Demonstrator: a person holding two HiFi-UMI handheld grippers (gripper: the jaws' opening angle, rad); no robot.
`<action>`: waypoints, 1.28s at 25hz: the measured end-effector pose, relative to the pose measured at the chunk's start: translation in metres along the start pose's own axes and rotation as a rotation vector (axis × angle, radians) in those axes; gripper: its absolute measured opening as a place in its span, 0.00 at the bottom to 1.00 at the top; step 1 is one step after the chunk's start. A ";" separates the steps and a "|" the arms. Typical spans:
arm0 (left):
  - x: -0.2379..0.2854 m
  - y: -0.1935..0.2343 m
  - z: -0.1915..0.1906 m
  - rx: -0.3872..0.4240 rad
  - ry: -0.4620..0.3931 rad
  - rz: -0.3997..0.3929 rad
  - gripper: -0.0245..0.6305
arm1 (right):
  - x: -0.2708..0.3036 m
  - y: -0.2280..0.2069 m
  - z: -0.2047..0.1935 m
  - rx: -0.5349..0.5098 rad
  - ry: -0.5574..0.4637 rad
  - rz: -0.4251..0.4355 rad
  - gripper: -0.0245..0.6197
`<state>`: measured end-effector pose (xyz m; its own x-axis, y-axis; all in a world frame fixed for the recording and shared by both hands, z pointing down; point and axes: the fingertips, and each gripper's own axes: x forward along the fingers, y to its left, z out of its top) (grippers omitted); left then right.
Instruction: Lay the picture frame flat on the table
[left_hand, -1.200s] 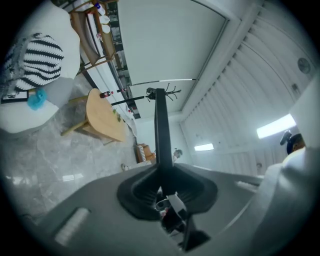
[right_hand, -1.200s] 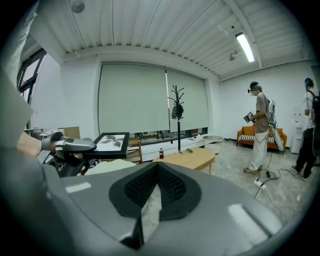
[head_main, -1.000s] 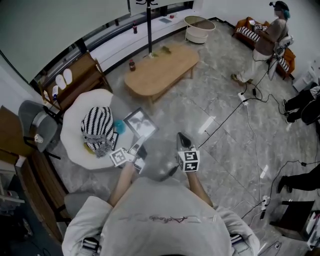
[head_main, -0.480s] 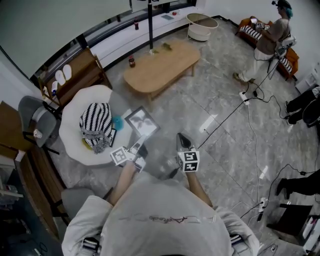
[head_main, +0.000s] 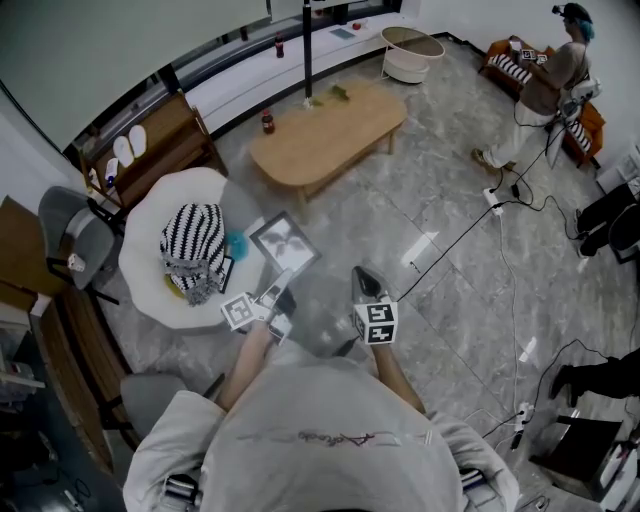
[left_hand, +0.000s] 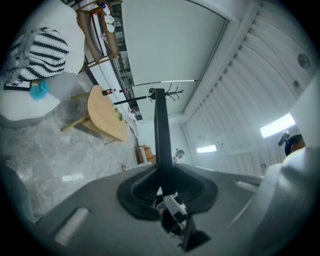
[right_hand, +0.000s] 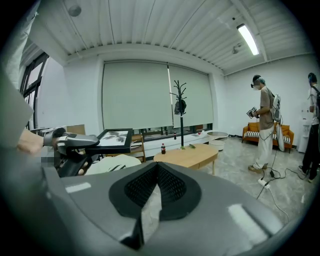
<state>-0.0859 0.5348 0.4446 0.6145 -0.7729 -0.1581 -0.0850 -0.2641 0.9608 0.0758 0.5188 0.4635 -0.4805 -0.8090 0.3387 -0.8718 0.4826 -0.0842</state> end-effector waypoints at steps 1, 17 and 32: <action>0.001 0.002 0.001 0.004 0.002 0.005 0.14 | 0.002 -0.001 0.000 0.000 0.004 0.001 0.04; 0.059 0.042 0.047 -0.015 0.009 0.010 0.14 | 0.073 -0.030 0.015 -0.003 0.035 0.010 0.04; 0.155 0.074 0.167 -0.059 -0.013 -0.008 0.14 | 0.208 -0.064 0.085 -0.044 0.064 0.012 0.04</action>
<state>-0.1283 0.2993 0.4527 0.6048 -0.7783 -0.1686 -0.0330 -0.2360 0.9712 0.0240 0.2912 0.4592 -0.4826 -0.7804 0.3976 -0.8603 0.5076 -0.0479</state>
